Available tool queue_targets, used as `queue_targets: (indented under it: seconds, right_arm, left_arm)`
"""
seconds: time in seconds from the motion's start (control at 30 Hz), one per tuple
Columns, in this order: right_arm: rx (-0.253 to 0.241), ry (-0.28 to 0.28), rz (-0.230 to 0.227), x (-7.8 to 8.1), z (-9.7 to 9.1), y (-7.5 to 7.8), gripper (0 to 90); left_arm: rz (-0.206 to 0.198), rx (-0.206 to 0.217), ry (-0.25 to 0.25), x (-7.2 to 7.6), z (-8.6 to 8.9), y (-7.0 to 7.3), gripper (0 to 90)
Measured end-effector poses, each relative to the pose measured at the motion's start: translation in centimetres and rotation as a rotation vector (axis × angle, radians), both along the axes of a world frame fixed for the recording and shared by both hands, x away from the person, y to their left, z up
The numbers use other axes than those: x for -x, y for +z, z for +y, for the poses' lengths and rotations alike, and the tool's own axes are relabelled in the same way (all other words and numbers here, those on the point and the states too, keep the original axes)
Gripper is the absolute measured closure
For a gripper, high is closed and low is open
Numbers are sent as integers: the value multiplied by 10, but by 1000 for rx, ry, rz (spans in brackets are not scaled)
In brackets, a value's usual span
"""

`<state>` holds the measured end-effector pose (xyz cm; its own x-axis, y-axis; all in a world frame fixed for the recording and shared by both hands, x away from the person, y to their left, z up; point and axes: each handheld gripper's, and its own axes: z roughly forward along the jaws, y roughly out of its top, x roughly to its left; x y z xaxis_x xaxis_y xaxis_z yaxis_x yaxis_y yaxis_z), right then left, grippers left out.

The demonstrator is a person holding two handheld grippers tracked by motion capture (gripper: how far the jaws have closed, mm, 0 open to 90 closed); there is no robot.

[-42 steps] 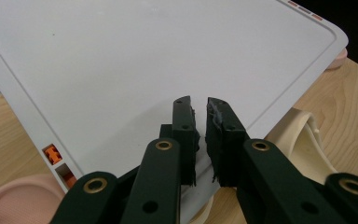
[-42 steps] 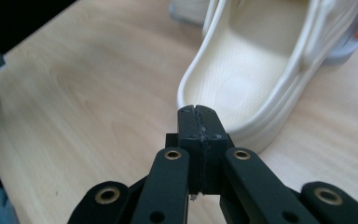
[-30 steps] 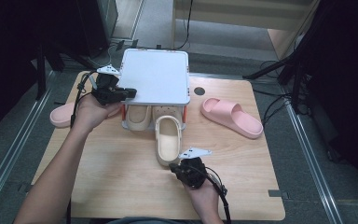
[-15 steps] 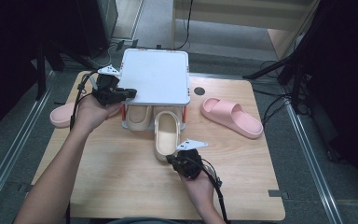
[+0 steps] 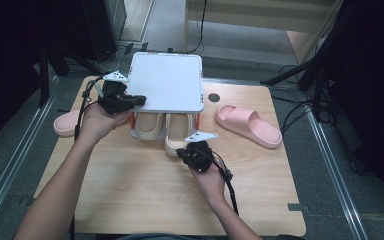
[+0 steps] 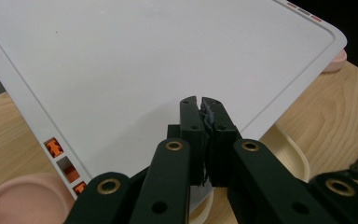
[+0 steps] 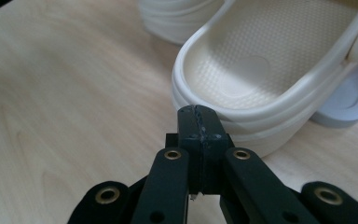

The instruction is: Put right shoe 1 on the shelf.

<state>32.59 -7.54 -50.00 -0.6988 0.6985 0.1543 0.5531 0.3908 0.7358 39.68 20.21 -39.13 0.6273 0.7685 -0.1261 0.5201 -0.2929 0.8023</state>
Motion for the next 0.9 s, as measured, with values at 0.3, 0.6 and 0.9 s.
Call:
queue_targets:
  seconds: [0.3,0.6,0.9]
  right_arm:
    - [-8,-14,-15,-31,1,1,900]
    - [-43,-25,-28,-43,4,-4,867]
    - [-69,-14,13,-38,0,0,834]
  left_arm:
    - [3,8,1,1,0,0,866]
    - [16,33,-6,6,5,0,840]
    - [59,69,3,10,18,5,675]
